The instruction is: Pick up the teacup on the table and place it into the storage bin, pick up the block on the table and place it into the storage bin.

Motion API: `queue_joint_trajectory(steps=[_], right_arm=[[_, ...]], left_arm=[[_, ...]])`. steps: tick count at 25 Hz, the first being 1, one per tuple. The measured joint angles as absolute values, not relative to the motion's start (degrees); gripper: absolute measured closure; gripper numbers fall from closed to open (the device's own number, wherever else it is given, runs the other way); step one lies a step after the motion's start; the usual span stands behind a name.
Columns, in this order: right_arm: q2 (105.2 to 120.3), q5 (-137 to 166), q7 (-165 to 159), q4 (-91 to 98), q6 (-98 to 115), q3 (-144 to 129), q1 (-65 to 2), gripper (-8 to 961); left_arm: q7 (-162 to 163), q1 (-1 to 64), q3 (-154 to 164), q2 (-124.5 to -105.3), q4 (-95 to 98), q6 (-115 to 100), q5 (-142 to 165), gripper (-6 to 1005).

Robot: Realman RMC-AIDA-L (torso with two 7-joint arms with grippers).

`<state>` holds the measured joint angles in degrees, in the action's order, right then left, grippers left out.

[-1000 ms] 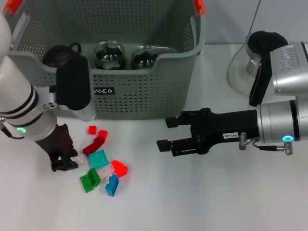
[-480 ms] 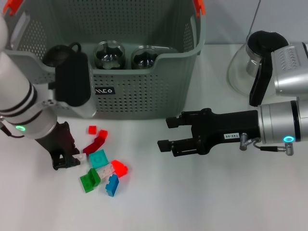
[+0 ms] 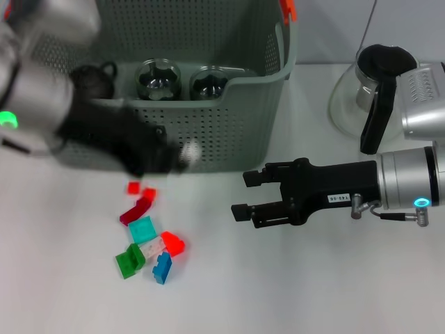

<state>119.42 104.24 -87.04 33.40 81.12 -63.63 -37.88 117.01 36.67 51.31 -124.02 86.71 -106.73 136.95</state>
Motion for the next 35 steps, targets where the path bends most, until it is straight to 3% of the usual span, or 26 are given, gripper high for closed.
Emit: queue_joint_trajectory(steps=[4, 12, 16, 20, 27, 30, 31, 35], right_arm=[[119.38, 104.24, -87.12, 33.4, 81.61, -63.63, -37.84, 151], [119.64, 104.34, -86.95, 33.4, 82.09, -63.63, -37.8, 149], [119.67, 104.55, -86.92, 33.37, 82.15, -63.63, -37.79, 150], [119.46, 104.6, -86.92, 33.32, 82.23, -63.63, -37.79, 150], [119.43, 104.46, -86.61, 33.36, 82.03, -63.63, -37.79, 150], [119.38, 104.31, -86.58, 33.38, 81.95, -63.36, -37.97, 150], [119.38, 104.31, -86.58, 33.38, 81.82, -63.25, -38.04, 150], [119.37, 104.29, -86.46, 33.36, 81.19, -63.07, -38.21, 149]], left_arm=[[119.08, 39.62, 46.27, -123.5, 90.7, -101.13, 132.36, 753], [120.95, 48.1, 47.36, -117.36, 68.79, -81.88, 135.8, 728], [121.59, 49.18, 47.46, -116.34, 63.6, -77.1, 136.02, 715], [121.75, 48.66, 47.32, -116.59, 65.3, -76.79, 136.03, 702], [120.63, 41.9, 44.57, -117.78, 81.09, -95.77, 123.53, 425], [117.33, 37.71, 45.59, -118.91, 87.01, -106.38, 116.76, 335], [115.13, 33.4, 49.4, -120.34, 91.94, -112.99, 114.89, 304], [114.18, 26.82, 57.38, -122.72, 97.76, -114.21, 122.37, 181]])
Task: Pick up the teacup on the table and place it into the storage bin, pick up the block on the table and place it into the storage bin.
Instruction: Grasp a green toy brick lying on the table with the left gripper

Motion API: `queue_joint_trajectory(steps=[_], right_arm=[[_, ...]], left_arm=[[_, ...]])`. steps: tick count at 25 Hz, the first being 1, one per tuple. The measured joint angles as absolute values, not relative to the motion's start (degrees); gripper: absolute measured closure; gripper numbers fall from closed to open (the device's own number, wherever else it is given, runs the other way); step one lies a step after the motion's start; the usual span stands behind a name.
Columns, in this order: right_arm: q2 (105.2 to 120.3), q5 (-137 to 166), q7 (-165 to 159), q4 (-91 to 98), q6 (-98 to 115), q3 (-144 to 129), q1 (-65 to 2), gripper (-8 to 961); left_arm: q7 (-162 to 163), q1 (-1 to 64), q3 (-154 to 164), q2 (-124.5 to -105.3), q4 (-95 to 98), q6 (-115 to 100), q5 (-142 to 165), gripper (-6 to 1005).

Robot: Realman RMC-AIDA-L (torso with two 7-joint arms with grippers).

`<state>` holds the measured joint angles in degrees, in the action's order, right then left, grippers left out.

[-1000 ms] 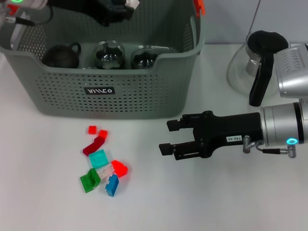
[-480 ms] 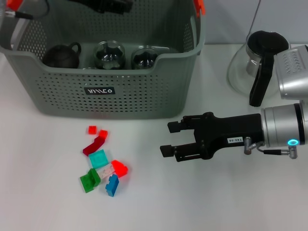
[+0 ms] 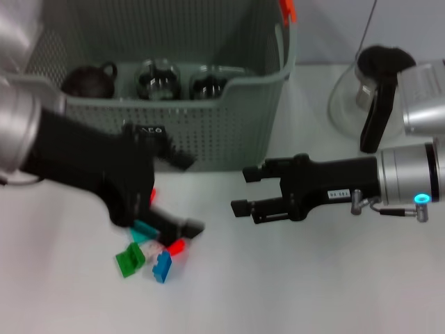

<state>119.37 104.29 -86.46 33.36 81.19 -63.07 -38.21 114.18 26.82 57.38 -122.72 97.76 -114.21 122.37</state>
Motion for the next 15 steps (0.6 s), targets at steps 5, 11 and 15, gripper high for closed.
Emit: queue_joint_trajectory(steps=[5, 11, 15], right_arm=[[119.45, 104.23, -86.51, 33.28, 80.7, -63.0, -38.34, 149], [119.38, 104.3, -86.86, 33.28, 80.6, -63.0, -38.4, 150], [119.36, 104.29, -86.82, 33.08, 80.19, -62.31, -38.47, 150]], left_arm=[[115.87, 24.14, 65.26, -124.6, 97.27, -113.18, 136.88, 48], [120.57, 27.54, 67.85, -124.22, 87.66, -110.54, 146.5, 54], [122.41, 29.23, 68.54, -124.11, 82.5, -108.65, 151.05, 58]])
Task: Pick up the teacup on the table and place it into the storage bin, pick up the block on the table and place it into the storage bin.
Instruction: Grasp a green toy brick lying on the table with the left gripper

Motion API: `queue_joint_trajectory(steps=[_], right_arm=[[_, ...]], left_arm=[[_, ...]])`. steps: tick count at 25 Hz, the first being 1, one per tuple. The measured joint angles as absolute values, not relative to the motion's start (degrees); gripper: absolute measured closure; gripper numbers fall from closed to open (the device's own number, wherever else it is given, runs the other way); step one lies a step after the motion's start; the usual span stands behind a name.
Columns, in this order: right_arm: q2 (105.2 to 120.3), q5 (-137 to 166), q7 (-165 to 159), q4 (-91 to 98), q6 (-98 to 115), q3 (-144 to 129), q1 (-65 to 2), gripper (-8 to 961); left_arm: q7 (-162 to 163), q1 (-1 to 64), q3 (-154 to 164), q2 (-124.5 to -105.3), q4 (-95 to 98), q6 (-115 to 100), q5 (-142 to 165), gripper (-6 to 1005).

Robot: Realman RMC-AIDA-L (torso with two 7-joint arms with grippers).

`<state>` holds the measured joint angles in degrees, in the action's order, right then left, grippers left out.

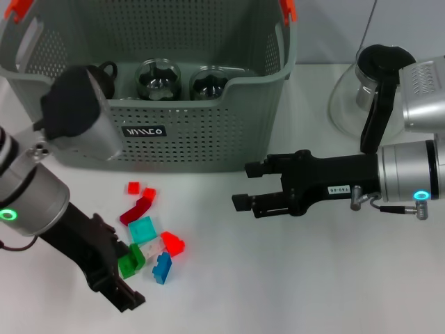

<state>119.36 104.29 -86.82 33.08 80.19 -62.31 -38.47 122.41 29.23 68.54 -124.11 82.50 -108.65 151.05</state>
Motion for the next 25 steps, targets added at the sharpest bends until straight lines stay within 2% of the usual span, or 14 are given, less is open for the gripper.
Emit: queue_joint_trajectory(steps=[25], right_arm=[[119.73, 104.23, -86.29, 33.27, 79.01, -61.38, -38.1, 150]], left_arm=[[133.37, 29.9, 86.1, -124.72, 77.21, -92.65, 163.29, 82]])
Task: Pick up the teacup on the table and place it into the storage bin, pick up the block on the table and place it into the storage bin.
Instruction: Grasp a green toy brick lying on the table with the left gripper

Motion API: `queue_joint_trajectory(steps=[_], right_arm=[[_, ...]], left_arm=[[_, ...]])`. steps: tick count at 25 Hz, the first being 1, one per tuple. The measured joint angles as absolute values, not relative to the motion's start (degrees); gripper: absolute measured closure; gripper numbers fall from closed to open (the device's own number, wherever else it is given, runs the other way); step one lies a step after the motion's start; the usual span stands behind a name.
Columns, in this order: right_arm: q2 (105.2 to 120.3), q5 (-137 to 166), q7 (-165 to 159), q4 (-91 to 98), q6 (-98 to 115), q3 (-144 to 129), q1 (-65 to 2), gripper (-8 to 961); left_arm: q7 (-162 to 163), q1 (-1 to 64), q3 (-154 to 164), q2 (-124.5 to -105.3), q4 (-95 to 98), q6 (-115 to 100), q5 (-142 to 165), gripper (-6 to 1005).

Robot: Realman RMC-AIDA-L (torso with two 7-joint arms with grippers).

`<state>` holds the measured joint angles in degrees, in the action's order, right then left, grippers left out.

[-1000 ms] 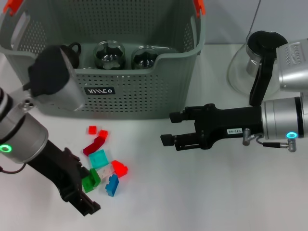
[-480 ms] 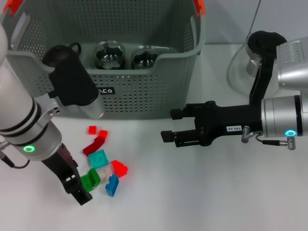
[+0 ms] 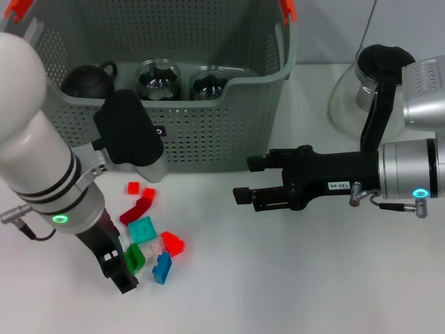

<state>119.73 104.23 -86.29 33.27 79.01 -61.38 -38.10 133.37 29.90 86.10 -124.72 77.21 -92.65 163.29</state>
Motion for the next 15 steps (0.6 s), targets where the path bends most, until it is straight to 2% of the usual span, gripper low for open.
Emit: queue_joint_trajectory(steps=[15], right_arm=[[119.77, 104.23, -86.25, 33.32, 79.01, -60.8, -37.81, 151]], left_arm=[[132.9, 29.47, 88.36, -124.72, 76.1, -91.76, 163.65, 97]])
